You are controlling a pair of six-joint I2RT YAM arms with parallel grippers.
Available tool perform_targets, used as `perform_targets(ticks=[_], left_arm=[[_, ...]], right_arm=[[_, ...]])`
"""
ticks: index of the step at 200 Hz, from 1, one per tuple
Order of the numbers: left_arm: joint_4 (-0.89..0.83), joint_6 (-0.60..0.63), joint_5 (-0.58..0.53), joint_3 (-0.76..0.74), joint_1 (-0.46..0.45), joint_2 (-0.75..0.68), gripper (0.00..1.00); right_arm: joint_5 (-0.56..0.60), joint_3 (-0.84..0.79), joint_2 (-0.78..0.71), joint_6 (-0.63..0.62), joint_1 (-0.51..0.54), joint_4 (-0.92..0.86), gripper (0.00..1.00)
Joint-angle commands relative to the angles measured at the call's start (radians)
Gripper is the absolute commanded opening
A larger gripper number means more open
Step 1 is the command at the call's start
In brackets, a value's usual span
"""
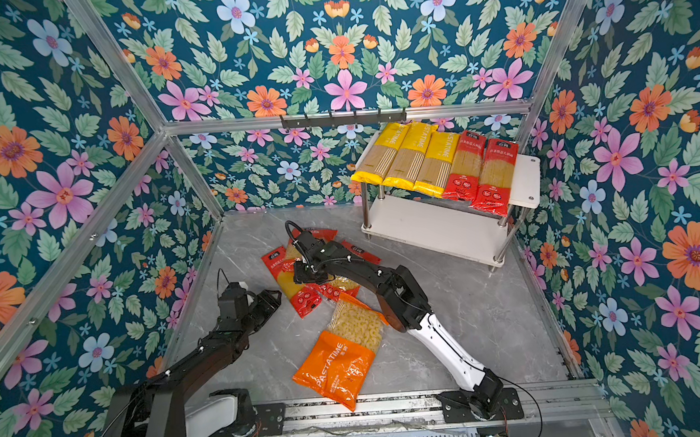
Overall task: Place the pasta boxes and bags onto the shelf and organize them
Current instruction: 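Grasp the spaghetti bag's bottom with the right gripper while the left gripper reaches it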
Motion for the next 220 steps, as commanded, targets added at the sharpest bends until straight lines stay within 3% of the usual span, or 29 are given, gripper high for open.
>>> perform_targets(ticks=[1,61,96,149,185,220], left_arm=[[-0.011,0.015,-0.011,-0.002,0.007,-0.018,0.66],[-0.053,0.02,-0.03,-0.004,0.048,-0.045,0.66],[-0.089,0.029,-0.04,-0.015,0.071,-0.084,0.66],[-0.175,0.054,-0.061,0.004,0.091,-0.146,0.66],[-0.24,0.061,-0.061,0.047,0.095,-0.221,0.66],[-0.295,0.081,-0.047,0.11,0.095,-0.269,0.66]], right_arm=[[-0.02,0.034,0.026,-0.027,0.005,-0.055,0.51],[-0.177,0.02,0.048,-0.028,0.035,-0.015,0.33],[-0.214,-0.08,-0.015,-0.001,0.05,0.063,0.16],[-0.287,-0.275,-0.164,0.042,0.076,0.173,0.05],[-0.245,-0.385,-0.317,-0.055,0.09,0.117,0.0],[-0.128,-0.567,-0.511,-0.14,0.088,0.075,0.0]])
